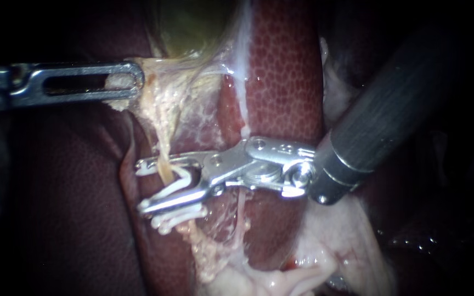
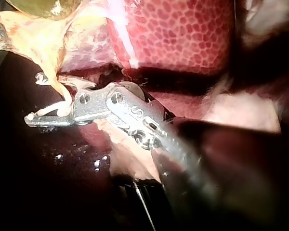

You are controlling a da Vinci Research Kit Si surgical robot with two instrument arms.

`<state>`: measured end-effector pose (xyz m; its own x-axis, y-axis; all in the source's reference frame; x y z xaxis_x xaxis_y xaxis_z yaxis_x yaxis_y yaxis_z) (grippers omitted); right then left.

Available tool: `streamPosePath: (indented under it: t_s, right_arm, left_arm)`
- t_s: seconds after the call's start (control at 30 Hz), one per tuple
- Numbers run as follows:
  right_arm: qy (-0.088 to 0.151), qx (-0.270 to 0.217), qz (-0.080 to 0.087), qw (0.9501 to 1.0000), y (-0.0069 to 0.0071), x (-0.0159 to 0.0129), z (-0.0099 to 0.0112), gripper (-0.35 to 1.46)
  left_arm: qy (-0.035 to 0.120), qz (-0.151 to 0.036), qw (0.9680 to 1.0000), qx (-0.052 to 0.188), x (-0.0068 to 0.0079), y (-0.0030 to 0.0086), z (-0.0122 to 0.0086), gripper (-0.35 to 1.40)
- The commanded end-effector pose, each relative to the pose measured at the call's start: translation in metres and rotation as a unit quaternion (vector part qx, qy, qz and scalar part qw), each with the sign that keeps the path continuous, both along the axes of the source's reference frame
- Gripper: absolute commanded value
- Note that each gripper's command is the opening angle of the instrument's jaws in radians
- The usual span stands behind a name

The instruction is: Clipping third clip left tube

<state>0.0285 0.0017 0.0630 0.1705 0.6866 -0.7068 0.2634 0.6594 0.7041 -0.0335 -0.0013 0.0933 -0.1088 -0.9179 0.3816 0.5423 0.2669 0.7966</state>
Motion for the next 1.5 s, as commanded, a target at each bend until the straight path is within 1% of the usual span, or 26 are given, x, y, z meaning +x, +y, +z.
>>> streamPosePath:
  t_s: [0.03, 0.3, 0.63, 0.67, 0.7, 0.73, 1.37, 1.5]
  right_arm:
    - [-0.001, 0.004, -0.001, 1.0, 0.0, -0.0001, 0.0, 0.36]
    - [-0.005, 0.024, -0.003, 0.9997, 0.0, -0.0005, 0.0, 0.2]
    - [-0.007, 0.033, -0.004, 0.9994, -0.0001, -0.0008, 0.0, 0.01]
    - [-0.007, 0.033, -0.004, 0.9994, -0.0001, -0.0008, 0.0, -0.08]
    - [-0.006, 0.033, -0.005, 0.9994, -0.0002, -0.0009, 0.0, -0.25]
    - [-0.006, 0.032, -0.006, 0.9994, -0.0003, -0.0011, 0.0, -0.35]
    - [-0.004, 0.033, -0.007, 0.9994, -0.0002, -0.0013, -0.0001, -0.35]
    - [-0.003, 0.033, -0.01, 0.9994, -0.0002, -0.0014, -0.0001, -0.35]
  left_arm:
    - [0.0, 0.0, 1.0, 0.0, 0.0, 0.0, 0.0, -0.15]
    - [0.0, 0.0, 1.0, 0.0, 0.0, 0.0, 0.0, -0.15]
    - [0.0, 0.0, 1.0, 0.0, 0.0, 0.0, 0.0, -0.15]
    - [0.0, 0.0, 1.0, 0.0, 0.0, 0.0, 0.0, -0.15]
    - [0.0, 0.0, 1.0, 0.0, 0.0, 0.0, 0.0, -0.15]
    - [0.0, 0.0, 1.0, 0.0, 0.0, 0.0, 0.0, -0.15]
    - [0.0, 0.0, 1.0, 0.0, 0.0, 0.0, 0.0001, -0.15]
    - [0.0, 0.0, 1.0, 0.0, 0.0, 0.0, 0.0001, -0.15]
